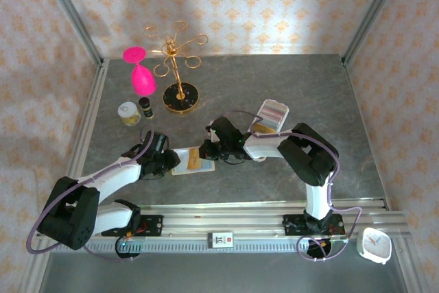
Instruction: Put the credit cards into the card holder
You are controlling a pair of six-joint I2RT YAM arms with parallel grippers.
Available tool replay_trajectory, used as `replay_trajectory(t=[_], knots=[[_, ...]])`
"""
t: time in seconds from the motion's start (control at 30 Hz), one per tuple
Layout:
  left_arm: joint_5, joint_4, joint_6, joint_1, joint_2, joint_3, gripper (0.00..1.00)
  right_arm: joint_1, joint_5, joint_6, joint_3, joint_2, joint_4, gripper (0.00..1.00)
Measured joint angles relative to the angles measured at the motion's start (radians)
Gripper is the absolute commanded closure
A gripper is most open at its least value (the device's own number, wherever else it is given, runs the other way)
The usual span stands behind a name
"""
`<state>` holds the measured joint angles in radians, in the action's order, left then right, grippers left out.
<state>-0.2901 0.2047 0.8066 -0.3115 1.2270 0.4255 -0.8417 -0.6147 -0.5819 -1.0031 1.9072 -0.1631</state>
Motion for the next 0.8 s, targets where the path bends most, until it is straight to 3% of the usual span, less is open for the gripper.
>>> replay_trajectory(t=[0.23, 0.8], knots=[[0.001, 0.002, -0.013, 0.002, 0.001, -0.002, 0.72, -0.008, -0.019, -0.005, -0.010, 0.002, 0.006, 1.00], [-0.036, -0.039, -0.027, 0.013, -0.022, -0.034, 0.67, -0.008, -0.070, -0.099, -0.024, 0.055, -0.059, 1.00]])
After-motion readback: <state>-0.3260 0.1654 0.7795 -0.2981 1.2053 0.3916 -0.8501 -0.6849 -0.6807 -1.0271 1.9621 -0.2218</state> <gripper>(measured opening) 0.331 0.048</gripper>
